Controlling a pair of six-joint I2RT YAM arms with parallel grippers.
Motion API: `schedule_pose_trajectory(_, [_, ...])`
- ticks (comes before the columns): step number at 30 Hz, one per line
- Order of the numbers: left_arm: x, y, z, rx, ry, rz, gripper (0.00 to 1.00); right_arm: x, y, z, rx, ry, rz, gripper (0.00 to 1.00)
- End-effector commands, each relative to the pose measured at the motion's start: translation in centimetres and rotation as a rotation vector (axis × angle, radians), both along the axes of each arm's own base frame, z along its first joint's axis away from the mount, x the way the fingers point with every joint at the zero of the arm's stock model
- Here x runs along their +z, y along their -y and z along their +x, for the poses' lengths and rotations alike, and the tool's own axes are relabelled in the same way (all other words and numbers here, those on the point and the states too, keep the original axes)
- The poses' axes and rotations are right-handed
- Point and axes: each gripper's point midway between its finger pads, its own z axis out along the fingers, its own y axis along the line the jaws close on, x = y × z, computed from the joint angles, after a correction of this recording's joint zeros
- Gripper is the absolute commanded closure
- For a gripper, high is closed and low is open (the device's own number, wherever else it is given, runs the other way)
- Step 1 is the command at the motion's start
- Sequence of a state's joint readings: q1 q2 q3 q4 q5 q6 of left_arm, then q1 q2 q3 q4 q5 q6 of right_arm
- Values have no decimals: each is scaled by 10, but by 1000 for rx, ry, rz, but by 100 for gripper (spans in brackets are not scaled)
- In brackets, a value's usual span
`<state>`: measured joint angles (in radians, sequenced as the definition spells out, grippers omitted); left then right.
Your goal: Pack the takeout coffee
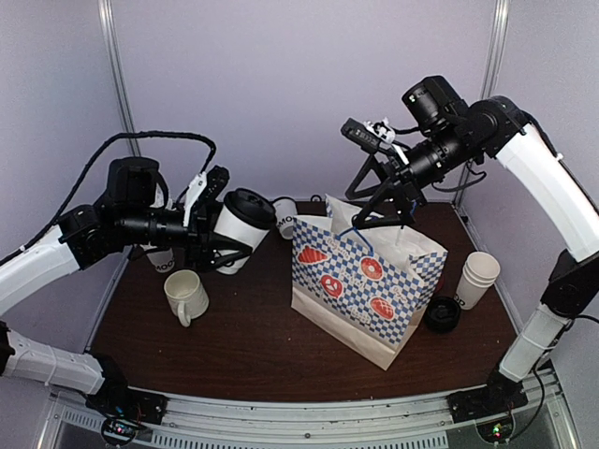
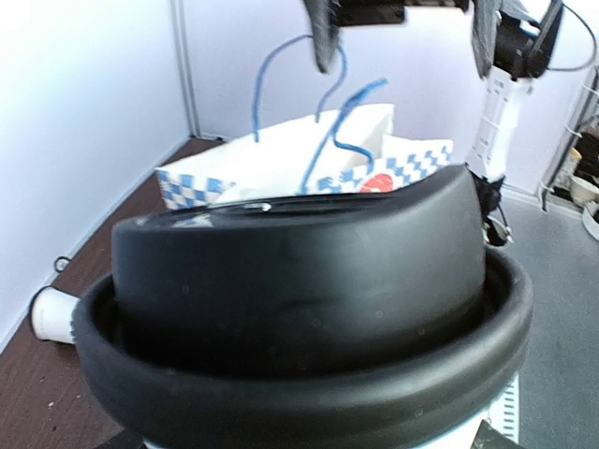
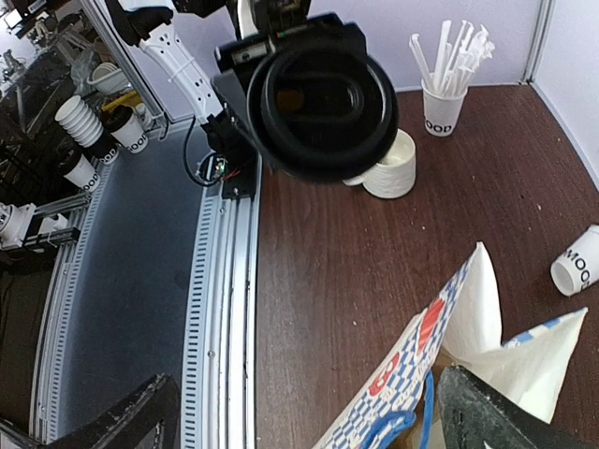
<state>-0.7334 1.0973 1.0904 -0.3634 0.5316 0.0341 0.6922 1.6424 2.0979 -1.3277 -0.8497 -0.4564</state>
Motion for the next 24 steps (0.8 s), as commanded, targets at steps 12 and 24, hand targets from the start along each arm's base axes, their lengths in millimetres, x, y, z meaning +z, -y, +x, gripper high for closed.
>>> schedule_pose_trajectory(12, [1,43,-39,-215,32,91,23,1,-69,-24,138,-66,52,1])
schedule_pose_trajectory(24, [2,50,-40,-232,23,111,23,-4,-87,-28,162,-103,50,1])
